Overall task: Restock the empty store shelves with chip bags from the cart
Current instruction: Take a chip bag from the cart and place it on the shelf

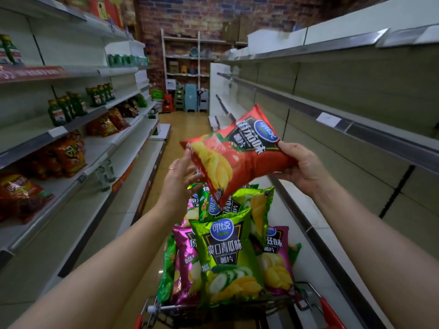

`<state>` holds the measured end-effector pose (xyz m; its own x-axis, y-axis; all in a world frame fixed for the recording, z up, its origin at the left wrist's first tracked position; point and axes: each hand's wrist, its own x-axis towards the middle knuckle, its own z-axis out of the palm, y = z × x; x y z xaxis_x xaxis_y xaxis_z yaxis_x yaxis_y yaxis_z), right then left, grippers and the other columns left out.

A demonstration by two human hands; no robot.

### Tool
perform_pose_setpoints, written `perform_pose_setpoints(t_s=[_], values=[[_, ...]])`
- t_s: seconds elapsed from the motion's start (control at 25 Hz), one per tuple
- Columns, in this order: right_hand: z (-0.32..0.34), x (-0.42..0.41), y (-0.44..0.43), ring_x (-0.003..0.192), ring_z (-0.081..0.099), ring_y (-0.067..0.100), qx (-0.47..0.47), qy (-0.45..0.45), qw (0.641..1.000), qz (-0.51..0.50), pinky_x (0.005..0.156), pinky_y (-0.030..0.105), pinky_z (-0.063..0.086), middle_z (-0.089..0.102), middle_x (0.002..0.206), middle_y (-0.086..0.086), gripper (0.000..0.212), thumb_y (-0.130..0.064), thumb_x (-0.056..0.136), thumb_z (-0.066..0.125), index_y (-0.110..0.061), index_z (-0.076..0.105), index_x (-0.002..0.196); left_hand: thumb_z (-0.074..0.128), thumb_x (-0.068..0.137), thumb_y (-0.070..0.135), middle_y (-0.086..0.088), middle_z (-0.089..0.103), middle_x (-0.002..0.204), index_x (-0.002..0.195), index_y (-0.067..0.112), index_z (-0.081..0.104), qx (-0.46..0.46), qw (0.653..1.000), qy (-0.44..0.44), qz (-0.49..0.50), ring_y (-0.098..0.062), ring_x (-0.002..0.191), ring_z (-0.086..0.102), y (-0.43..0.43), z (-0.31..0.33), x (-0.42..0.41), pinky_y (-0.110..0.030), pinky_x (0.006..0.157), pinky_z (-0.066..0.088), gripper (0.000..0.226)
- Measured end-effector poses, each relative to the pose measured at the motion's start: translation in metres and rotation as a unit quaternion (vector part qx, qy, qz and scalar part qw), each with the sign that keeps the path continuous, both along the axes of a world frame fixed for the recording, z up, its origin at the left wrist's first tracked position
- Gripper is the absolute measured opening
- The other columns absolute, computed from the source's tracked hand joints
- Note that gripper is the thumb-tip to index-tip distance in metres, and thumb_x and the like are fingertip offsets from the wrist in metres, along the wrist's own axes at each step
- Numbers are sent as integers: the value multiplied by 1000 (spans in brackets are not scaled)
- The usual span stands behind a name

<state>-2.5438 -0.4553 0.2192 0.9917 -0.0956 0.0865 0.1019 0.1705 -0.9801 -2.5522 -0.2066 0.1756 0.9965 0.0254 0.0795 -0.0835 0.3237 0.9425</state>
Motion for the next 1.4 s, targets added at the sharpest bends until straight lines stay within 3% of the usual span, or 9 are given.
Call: perform_pose_setpoints(t_s=[0.16,0.24,0.36,0.52,0.64,0.76,0.96,1.16,1.4], values=[[10,-55,-15,60,60,17,-76,-19,997,8,48,27,52,64,81,6,4,-20,84,62,-17,60,86,52,84,53,0,70,73,104,9,57,4,996,-2,-85,-17,72,66,-5,16,-34,-26,56,53,49],[12,-89,-28,62,61,17,-92,-34,995,-8,47,24,53,66,80,6,5,-20,83,63,-16,62,86,65,77,43,-6,67,78,100,7,63,76,986,-1,-146,-21,76,62,-5,15,-55,-23,56,54,43],[14,-141,-49,62,62,18,-109,-46,993,-26,50,28,55,68,77,6,6,-18,82,63,-14,64,86,74,63,40,-20,63,96,112,-1,64,153,964,0,-217,-26,83,62,-9,12,-96,-27,65,56,65],[15,-217,-68,65,63,19,-148,-50,986,-49,60,35,55,69,75,5,10,-23,77,68,-15,65,82,77,57,58,-10,72,102,118,21,62,222,930,-6,-293,-24,90,67,-43,14,-171,-35,80,56,73],[21,-275,-77,65,63,20,-149,-55,983,-88,59,34,53,68,76,7,19,-26,73,72,-12,65,84,78,63,53,2,75,88,112,18,59,259,908,-26,-328,-13,78,70,-79,22,-230,-22,69,56,63],[28,-325,-90,59,64,13,-119,-50,982,-138,50,25,51,66,81,7,38,-40,82,64,-8,61,101,66,70,31,1,74,76,98,15,62,192,922,-38,-334,-11,63,69,-110,27,-278,-19,57,55,33],[21,-398,-101,92,67,23,-166,10,983,-80,67,36,53,64,114,7,89,-65,58,68,-22,41,130,71,64,30,-6,74,82,105,13,62,86,943,-49,-319,-19,68,71,-147,27,-328,-27,61,58,46],[23,-440,-87,90,69,19,-168,-20,978,-123,69,32,56,66,111,0,65,-31,71,76,-21,45,127,79,66,34,-11,73,101,121,15,55,83,930,-54,-354,-29,86,71,-163,31,-346,-37,74,57,62],[42,-475,-79,87,70,21,-129,-76,965,-214,77,32,58,70,105,5,58,-21,63,79,-16,55,115,70,76,43,-9,72,107,119,18,57,49,895,-60,-439,-27,95,69,-173,51,-360,-39,84,56,51]])
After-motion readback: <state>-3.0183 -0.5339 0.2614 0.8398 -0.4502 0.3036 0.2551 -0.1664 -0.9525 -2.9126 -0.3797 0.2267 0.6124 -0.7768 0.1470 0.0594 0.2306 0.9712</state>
